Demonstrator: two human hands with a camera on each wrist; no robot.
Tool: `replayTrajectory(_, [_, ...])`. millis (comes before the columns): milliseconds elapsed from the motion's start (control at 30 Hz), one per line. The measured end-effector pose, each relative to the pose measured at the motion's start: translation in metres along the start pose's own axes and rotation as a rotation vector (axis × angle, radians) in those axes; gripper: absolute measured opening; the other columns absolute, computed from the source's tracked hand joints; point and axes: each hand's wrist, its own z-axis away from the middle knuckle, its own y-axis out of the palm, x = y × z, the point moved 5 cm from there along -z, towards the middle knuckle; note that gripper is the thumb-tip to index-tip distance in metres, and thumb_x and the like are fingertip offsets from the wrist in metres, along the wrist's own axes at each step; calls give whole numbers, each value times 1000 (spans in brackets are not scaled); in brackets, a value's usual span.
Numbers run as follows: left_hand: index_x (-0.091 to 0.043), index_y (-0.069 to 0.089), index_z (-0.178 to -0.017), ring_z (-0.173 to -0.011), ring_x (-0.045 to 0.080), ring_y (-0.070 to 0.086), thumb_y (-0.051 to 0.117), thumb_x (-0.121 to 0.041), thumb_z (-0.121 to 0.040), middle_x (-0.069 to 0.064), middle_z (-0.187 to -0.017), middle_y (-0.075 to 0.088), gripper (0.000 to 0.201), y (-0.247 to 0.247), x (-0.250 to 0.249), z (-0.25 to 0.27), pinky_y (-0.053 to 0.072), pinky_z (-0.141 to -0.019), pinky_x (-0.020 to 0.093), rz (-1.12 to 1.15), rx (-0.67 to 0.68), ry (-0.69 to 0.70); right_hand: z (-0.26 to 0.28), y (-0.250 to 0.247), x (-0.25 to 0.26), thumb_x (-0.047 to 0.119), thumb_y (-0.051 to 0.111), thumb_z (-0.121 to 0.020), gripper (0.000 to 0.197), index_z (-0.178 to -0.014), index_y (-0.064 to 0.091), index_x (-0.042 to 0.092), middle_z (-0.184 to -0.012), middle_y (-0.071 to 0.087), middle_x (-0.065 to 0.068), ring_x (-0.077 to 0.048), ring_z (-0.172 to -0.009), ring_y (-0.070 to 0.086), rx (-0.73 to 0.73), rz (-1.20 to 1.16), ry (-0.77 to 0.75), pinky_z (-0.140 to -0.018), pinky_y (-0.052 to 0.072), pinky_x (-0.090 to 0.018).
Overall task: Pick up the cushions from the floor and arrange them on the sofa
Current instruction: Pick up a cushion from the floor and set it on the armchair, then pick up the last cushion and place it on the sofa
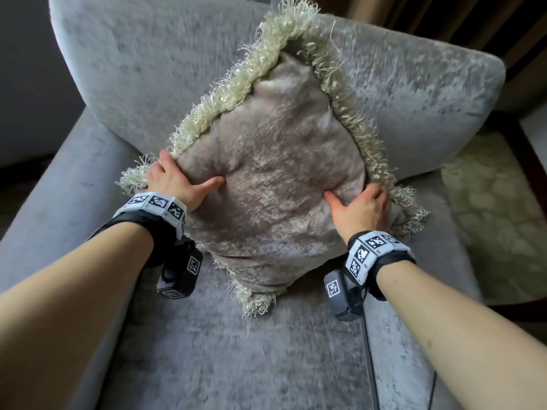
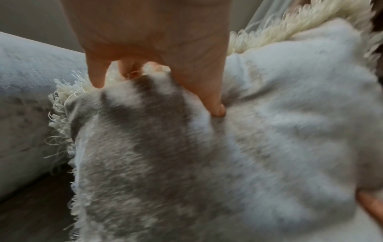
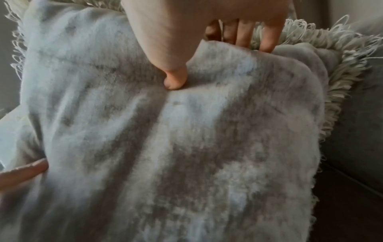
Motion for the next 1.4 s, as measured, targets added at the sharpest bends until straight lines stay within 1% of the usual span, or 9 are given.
replayTrajectory(167, [-14,20,-147,-134,37,35,78,-52,-70,22,-142,36,104,-24,-25,14,31,-112,45,-4,36,-25,12,-20,31,22,73,-71,69,-130,40,5,-138,39,-19,-38,-128,36,-66,-90,25,-101,37,-47])
replayTrajectory(367, [-5,41,-135,-120,38,50,70,-45,-81,21,-133,48,73,-76,-44,51,44,-96,43,-80,99,-58,35,-54,66,10,63,-78,45,-120,49,5,-133,42,-19,-38,-126,39,64,-226,-66,-101,35,-41])
replayTrajectory(500, [-4,57,-87,-85,32,60,65,-32,-84,18,-100,66,29,-127,-61,76,43,-65,32,-17,63,-5,54,-93,111,11,56,-87,22,-109,62,11,-125,51,-11,-29,-117,50,220,-246,-201,-92,29,-26])
replayTrajectory(567, [-5,57,-69,-68,27,55,63,-27,-85,16,-82,67,28,-151,-66,93,42,-57,28,36,68,6,69,-117,136,11,54,-88,18,-102,65,12,-121,53,-10,-26,-113,53,264,-249,-264,-92,31,-23])
replayTrajectory(833, [-6,65,-70,-69,27,59,59,-23,-82,11,-71,63,22,-267,-46,172,47,-62,31,182,49,81,166,-187,255,11,56,-87,10,-82,60,18,-103,66,-11,-26,-101,60,387,-208,-579,-89,45,-29])
replayTrajectory(933, [-3,72,-86,-92,28,67,59,-24,-86,15,-93,73,24,-324,-1,201,52,-77,32,223,0,81,231,-204,294,13,57,-85,11,-87,69,14,-94,71,-6,-23,-93,62,446,-198,-683,-82,47,-27])
replayTrajectory(1033, [-9,71,-100,-103,23,64,59,-27,-89,9,-106,72,24,-389,63,235,44,-79,24,298,-118,41,309,-213,340,13,56,-82,13,-85,69,15,-92,73,-6,-25,-94,64,494,-203,-774,-83,48,-28])
replayTrajectory(1167, [-12,70,-104,-108,21,62,59,-29,-90,5,-110,71,25,-462,183,302,45,-88,25,303,-234,-50,453,-207,407,16,58,-82,11,-82,67,22,-94,72,-5,-24,-96,63,614,-222,-922,-79,42,-24])
replayTrajectory(1400, [-12,71,-103,-109,23,63,61,-25,-89,8,-111,71,22,-581,424,446,47,-94,28,290,-498,-369,751,-192,492,16,58,-83,18,-95,72,15,-102,72,-7,-23,-103,63,872,-291,-1252,-89,47,-27])
